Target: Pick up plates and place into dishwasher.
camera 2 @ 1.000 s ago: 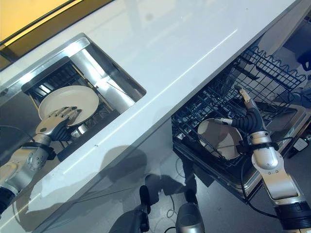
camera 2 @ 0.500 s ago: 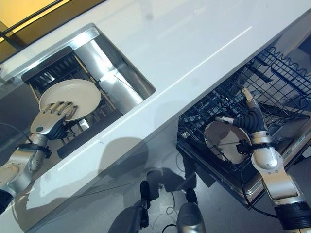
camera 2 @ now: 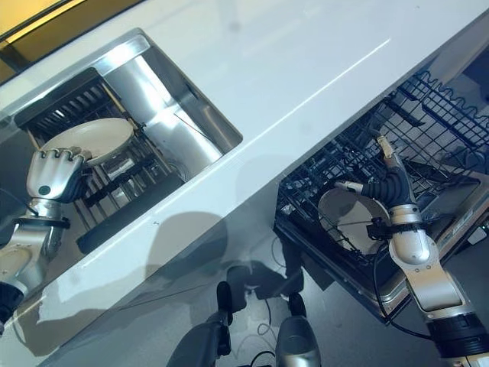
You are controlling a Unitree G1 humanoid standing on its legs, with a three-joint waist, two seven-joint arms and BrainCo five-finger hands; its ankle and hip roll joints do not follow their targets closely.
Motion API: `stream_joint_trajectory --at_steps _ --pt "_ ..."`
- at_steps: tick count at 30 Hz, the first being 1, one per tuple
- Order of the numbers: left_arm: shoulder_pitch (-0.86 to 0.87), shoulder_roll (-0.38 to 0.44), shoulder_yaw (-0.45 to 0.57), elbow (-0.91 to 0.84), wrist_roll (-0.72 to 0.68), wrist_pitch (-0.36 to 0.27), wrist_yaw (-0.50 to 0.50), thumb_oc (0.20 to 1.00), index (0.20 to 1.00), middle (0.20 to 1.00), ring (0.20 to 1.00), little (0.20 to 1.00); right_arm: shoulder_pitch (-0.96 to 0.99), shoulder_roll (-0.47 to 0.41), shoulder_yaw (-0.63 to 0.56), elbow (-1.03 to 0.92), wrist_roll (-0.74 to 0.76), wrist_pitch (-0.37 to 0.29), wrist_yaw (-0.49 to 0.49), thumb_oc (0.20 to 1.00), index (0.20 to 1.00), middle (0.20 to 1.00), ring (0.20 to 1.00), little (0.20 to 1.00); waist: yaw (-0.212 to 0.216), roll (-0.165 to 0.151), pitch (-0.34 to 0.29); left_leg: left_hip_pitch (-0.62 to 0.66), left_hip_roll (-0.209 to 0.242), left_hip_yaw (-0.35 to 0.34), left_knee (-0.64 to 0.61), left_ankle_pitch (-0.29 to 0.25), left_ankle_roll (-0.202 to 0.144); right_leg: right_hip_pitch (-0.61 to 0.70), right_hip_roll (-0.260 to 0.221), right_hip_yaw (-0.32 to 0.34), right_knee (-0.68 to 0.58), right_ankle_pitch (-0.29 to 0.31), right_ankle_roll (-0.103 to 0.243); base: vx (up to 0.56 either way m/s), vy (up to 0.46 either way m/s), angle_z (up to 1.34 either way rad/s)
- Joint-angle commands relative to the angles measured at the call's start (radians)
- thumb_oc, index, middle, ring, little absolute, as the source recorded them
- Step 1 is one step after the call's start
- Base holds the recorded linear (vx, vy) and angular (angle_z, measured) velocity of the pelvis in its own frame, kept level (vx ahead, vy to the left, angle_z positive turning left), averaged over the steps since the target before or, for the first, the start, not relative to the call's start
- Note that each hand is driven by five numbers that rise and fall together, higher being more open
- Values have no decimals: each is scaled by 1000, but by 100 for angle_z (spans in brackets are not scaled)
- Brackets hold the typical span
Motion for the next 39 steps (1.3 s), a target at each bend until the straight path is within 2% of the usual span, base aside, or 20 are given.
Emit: stream_joint_trajectory --at_steps 1,9,14,19,23,28,32,35,37,39 --pt "-15 -18 4 57 -7 8 15 200 200 200 200 200 -38 -4 -12 -22 -2 -66 -28 1000 1000 1000 1000 1000 13 -34 -72 8 43 5 89 -126 -22 -145 0 29 6 135 24 0 0 0" --pt "-2 -21 10 46 -22 1 20 200 200 200 200 200 -32 4 -10 -22 -8 -73 -22 1000 1000 1000 1000 1000 18 -34 -84 21 42 7 80 -128 -21 -132 -2 28 0 132 26 0 0 0" --pt "38 -7 55 25 -45 -30 61 200 200 200 200 200 -8 11 -21 -32 -8 -86 -38 1000 1000 1000 1000 1000 31 -35 -102 40 40 5 67 -130 -20 -110 -7 17 -13 131 29 0 0 0" --pt "106 -9 167 -62 -80 -98 128 200 200 200 200 200 18 29 -60 -43 -15 -103 -79 1000 1000 1000 1000 1000 55 -34 -142 66 38 -3 53 -135 -21 -80 -13 -1 -26 126 31 28 -9 1" --pt "198 -33 296 -196 -73 -153 156 200 200 200 200 200 52 64 -118 -60 -29 -97 -178 1000 1000 1000 1000 1000 75 -34 -184 83 40 -7 38 -125 -21 -60 -9 -18 -26 124 28 4 -22 9" --pt "280 -41 400 -319 -42 -203 168 200 200 200 200 200 94 103 -190 -80 -29 -82 -284 1000 1000 1000 1000 1000 89 -34 -229 104 45 -10 29 -128 -20 -33 0 -39 -14 100 22 32 -26 5" --pt "321 -42 466 -407 -57 -221 161 200 200 200 200 200 115 126 -242 -123 -19 -105 -324 1000 1000 1000 1000 1000 101 -33 -263 130 45 -20 13 -129 -20 -1 4 -56 -22 89 19 32 -28 7" --pt "323 -46 482 -435 -94 -243 142 200 200 200 200 200 106 127 -244 -152 -26 -130 -314 1000 1000 1000 1000 1000 107 -33 -278 142 45 -25 6 -130 -21 15 5 -60 -29 88 20 34 -28 8" --pt "296 -57 464 -477 -140 -315 75 200 200 200 200 200 66 103 -227 -202 -34 -166 -281 1000 1000 1000 1000 1000 120 -35 -294 150 44 -34 3 -132 -23 27 6 -67 -33 85 19 20 -35 3" --pt "268 -62 431 -523 -199 -354 -11 200 200 200 200 200 25 78 -203 -231 -58 -187 -247 1000 1000 1000 1000 1000 131 -37 -303 154 45 -40 2 -134 -25 36 6 -74 -37 83 19 8 -41 5"
